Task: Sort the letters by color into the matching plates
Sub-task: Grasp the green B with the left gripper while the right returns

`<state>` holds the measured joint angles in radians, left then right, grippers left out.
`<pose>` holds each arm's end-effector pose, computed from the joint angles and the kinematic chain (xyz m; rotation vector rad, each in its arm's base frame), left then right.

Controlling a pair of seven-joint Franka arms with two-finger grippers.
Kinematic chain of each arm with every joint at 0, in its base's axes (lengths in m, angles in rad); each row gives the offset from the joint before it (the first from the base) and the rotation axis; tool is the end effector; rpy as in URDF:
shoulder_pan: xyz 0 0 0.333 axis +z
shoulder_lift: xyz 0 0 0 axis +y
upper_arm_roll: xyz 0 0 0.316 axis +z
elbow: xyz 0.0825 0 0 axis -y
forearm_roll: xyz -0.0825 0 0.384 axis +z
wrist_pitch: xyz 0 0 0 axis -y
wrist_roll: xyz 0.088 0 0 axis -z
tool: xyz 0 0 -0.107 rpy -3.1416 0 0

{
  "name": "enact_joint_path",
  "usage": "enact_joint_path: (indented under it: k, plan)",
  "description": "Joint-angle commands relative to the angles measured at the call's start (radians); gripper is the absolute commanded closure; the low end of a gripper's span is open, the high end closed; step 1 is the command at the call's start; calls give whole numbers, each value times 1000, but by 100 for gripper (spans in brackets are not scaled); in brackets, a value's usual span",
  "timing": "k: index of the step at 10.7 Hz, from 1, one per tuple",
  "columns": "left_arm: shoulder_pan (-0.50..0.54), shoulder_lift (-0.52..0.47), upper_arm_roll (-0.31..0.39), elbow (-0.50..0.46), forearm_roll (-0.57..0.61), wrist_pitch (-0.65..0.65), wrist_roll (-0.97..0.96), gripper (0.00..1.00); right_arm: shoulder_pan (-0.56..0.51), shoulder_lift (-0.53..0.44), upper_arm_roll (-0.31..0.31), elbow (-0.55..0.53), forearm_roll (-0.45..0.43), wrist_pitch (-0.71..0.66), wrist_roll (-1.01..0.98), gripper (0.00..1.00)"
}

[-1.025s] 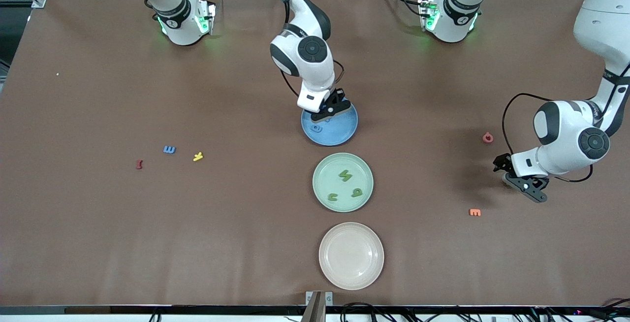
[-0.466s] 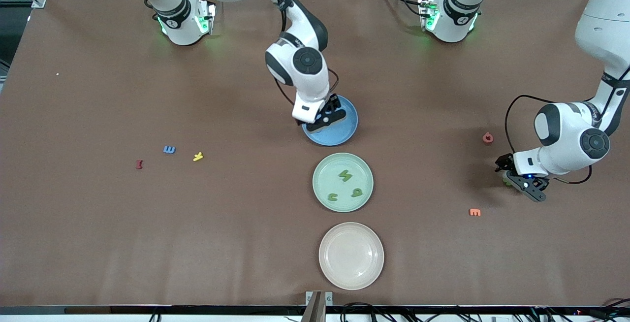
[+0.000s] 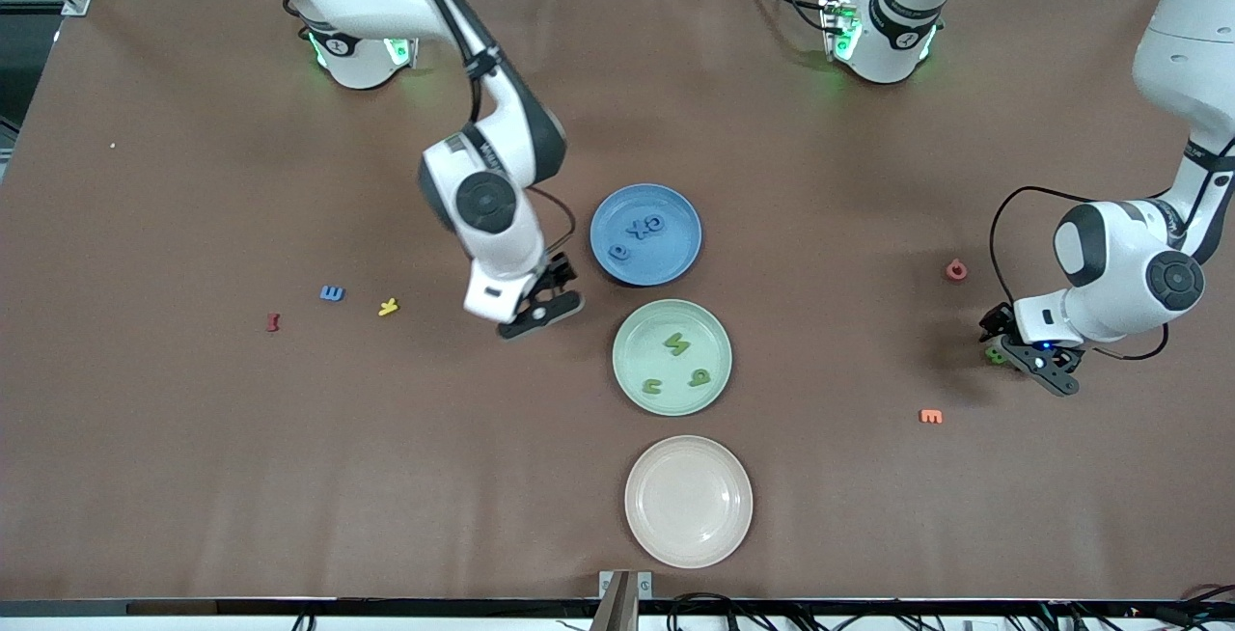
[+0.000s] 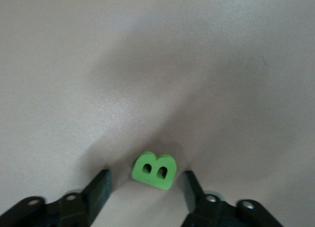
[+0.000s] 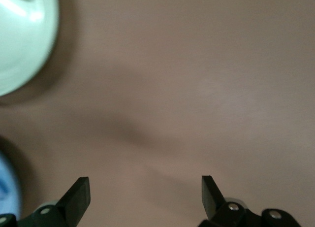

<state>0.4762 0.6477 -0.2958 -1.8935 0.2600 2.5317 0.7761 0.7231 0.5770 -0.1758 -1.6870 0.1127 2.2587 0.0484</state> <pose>0.6214 0.1183 0.1734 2.9162 -1.1454 0.0612 0.5703 0.3660 0.2684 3.0542 0.7081 0.0118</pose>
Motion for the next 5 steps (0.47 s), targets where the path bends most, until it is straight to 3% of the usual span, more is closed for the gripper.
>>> enact_joint_path:
  k: [1,4,5]
  plan:
    - [6,12,-8,16,16,7,-6,59,-128,-34,-19,-11,4,-13,-248,0]
    - [-2,29,-9,34,16,7,-8,59,-261,-75,-33,-26,5,-46,-597,0]
    - [-4,30,-9,37,16,7,-11,69,-304,-95,-33,-33,5,-85,-674,0]
